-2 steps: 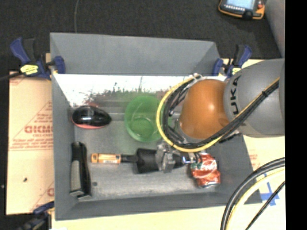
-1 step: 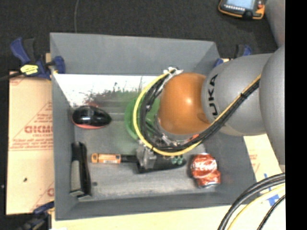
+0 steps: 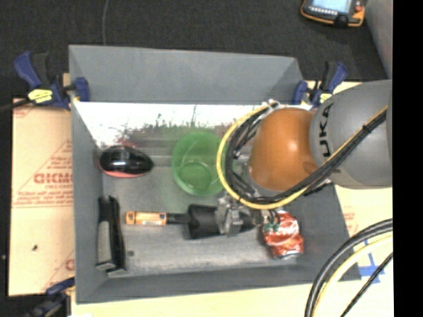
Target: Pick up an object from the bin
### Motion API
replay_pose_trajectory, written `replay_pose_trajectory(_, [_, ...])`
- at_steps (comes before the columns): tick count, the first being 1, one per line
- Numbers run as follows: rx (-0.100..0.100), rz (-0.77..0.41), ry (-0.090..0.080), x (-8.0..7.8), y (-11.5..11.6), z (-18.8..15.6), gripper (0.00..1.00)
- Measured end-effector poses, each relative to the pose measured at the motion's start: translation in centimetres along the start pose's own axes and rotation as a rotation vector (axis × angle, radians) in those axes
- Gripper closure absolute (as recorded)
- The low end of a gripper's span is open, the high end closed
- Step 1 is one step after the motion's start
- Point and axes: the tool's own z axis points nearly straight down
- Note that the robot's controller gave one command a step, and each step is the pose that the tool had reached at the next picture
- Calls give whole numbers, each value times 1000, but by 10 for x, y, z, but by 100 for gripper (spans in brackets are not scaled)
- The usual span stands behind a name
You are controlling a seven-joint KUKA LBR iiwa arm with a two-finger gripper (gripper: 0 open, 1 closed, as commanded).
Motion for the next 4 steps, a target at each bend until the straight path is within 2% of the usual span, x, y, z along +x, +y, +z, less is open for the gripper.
replay_pose_trajectory(1, [-8,-49,-16,-11,43,-34,100])
replay_pose_trajectory(2, [0,27,3,5,13,19,0])
replay_pose_trajectory(3, [-1,26,0,4,13,18,0])
replay_pose_trajectory(4, [0,-143,-2,-32,10,-67,0])
